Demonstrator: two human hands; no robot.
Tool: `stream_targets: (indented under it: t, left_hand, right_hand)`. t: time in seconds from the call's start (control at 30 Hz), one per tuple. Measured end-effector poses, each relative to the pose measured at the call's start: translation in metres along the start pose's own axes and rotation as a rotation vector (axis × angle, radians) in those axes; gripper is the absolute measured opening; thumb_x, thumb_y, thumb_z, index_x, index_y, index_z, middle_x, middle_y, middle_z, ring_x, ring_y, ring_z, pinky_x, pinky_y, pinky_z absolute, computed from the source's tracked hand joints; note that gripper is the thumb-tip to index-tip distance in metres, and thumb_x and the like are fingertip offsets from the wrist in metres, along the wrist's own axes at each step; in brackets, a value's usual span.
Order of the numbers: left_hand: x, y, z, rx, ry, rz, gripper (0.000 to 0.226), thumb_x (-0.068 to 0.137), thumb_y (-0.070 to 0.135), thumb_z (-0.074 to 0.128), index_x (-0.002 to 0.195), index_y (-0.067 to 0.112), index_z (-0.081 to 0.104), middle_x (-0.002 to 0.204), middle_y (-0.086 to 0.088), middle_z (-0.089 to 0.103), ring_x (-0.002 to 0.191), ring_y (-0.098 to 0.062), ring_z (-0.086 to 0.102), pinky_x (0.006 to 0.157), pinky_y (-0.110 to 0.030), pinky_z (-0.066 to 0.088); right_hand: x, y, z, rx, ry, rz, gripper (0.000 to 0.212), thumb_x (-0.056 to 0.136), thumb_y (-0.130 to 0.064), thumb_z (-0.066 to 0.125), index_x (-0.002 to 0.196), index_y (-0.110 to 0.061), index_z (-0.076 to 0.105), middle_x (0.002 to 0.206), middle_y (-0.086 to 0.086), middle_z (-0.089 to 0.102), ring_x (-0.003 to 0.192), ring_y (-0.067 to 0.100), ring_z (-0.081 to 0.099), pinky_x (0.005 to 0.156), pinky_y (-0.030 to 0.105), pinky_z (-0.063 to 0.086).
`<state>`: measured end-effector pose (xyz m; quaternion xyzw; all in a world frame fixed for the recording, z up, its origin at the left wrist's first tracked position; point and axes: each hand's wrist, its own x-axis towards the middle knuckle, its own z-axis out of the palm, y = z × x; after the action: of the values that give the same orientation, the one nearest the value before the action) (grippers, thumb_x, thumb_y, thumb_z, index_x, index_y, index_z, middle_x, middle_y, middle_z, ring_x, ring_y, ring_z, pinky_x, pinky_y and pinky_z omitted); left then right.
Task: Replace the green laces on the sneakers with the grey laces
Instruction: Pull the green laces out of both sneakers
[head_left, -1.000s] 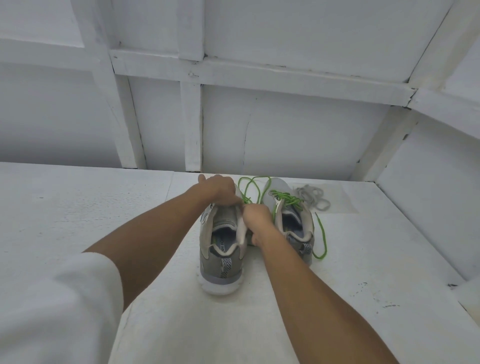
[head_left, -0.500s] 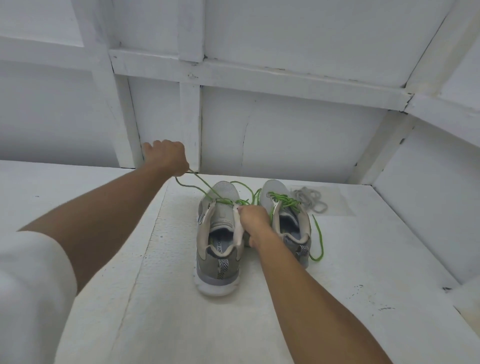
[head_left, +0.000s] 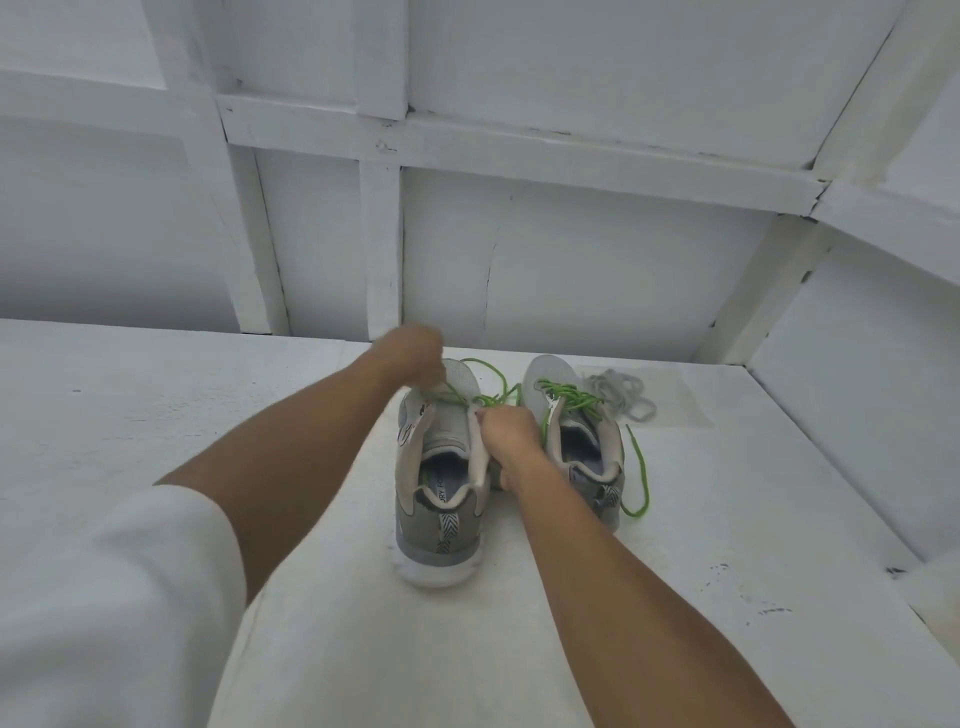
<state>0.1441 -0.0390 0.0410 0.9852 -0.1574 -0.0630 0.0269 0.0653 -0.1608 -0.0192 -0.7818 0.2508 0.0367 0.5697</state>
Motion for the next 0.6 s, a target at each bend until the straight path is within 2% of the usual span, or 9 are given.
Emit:
stream_targets:
  t: [0.13,0.23,0.33,0.4,0.43,0.53,0.6]
  left_hand:
    - [0.007,-0.050,-0.027,-0.040,0.248,-0.250,0.031,0.088,0.013,0.054,0.117,0.003,0.059,0.120,-0.018,0.057,0.107,-0.037,0.059,0.082,-0.038,0.049]
    - [0.008,-0.066,-0.034,0.006,0.290,-0.322,0.030,0.086,0.010,0.054,0.115,0.002,0.059,0.116,-0.019,0.056,0.105,-0.037,0.058,0.079,-0.037,0.048]
    - [0.007,-0.052,-0.027,-0.072,0.181,-0.207,0.039,0.087,0.012,0.057,0.126,0.006,0.054,0.122,-0.018,0.055,0.110,-0.036,0.056,0.086,-0.038,0.049]
    - [0.006,-0.028,-0.016,-0.136,0.072,-0.032,0.040,0.088,0.018,0.063,0.127,0.013,0.058,0.128,-0.012,0.057,0.118,-0.032,0.054,0.094,-0.036,0.046]
    - [0.004,-0.015,-0.008,-0.143,0.010,0.045,0.034,0.087,0.021,0.064,0.120,0.014,0.065,0.123,-0.008,0.062,0.116,-0.028,0.056,0.093,-0.033,0.046]
    - [0.004,0.012,0.016,-0.138,-0.130,0.109,0.022,0.084,0.026,0.066,0.098,0.010,0.074,0.103,-0.008,0.070,0.099,-0.026,0.063,0.080,-0.031,0.052]
    - [0.005,0.014,0.025,-0.159,-0.129,0.093,0.020,0.082,0.026,0.068,0.092,0.010,0.073,0.098,-0.010,0.070,0.095,-0.026,0.064,0.075,-0.031,0.053]
  right_hand:
    - [-0.001,-0.001,0.000,0.027,-0.001,0.003,0.014,0.095,-0.017,0.046,0.103,-0.016,0.058,0.099,0.006,0.052,0.087,0.017,0.049,0.073,0.027,0.041]
    - [-0.001,0.001,0.001,0.023,0.004,0.007,0.022,0.096,-0.018,0.046,0.111,-0.012,0.061,0.097,0.007,0.052,0.086,0.018,0.048,0.073,0.028,0.041]
    - [-0.002,-0.002,-0.001,0.017,0.018,0.020,0.017,0.097,-0.016,0.044,0.105,-0.013,0.058,0.085,0.005,0.054,0.087,0.019,0.049,0.073,0.029,0.041]
    - [-0.001,-0.002,0.000,-0.031,0.020,0.003,0.018,0.099,-0.012,0.039,0.098,-0.006,0.057,0.095,0.012,0.060,0.095,0.024,0.054,0.078,0.034,0.043]
    - [-0.001,-0.002,0.000,-0.079,0.027,-0.010,0.023,0.100,-0.011,0.039,0.101,-0.001,0.059,0.105,0.017,0.061,0.100,0.027,0.056,0.078,0.034,0.045]
    - [-0.004,-0.003,0.002,-0.101,0.037,-0.018,0.033,0.097,-0.016,0.045,0.120,0.001,0.061,0.124,0.019,0.061,0.108,0.030,0.060,0.059,0.023,0.042]
    - [-0.004,-0.005,0.000,-0.165,0.028,-0.021,0.035,0.099,-0.014,0.041,0.125,0.001,0.059,0.128,0.019,0.058,0.117,0.031,0.056,0.062,0.025,0.042]
